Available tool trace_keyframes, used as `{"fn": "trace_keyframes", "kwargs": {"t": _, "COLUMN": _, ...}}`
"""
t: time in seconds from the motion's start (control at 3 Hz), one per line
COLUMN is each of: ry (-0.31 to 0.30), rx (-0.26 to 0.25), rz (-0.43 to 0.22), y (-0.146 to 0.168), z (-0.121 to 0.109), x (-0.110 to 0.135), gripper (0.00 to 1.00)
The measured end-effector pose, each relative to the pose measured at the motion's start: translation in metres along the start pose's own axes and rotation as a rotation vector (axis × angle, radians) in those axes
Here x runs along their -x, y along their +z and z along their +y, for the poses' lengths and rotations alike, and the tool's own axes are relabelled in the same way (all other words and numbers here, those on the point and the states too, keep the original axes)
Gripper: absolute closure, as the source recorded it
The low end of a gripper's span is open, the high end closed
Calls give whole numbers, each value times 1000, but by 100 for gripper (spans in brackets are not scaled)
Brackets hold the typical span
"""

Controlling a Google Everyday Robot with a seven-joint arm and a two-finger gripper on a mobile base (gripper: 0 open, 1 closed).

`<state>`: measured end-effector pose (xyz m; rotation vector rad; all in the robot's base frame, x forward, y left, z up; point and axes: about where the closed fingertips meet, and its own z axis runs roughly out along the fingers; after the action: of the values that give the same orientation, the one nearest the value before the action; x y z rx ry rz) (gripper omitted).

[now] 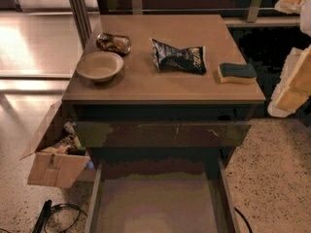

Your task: Place blue chip bag into middle drawer

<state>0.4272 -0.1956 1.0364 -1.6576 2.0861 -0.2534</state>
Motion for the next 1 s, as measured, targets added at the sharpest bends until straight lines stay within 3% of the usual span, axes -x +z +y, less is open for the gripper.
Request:
{"fn": "trace_keyframes", "kwargs": {"t": 0.33, "ry": 0, "rx": 0, "rz": 0, "y": 0, "z": 0, "x": 0, "gripper": 0}}
{"fn": "trace_keyframes", "kwargs": {"t": 1.0, "ry": -26, "rx": -29, "rz": -49, "y": 6, "z": -44, "x": 29, "gripper": 0}}
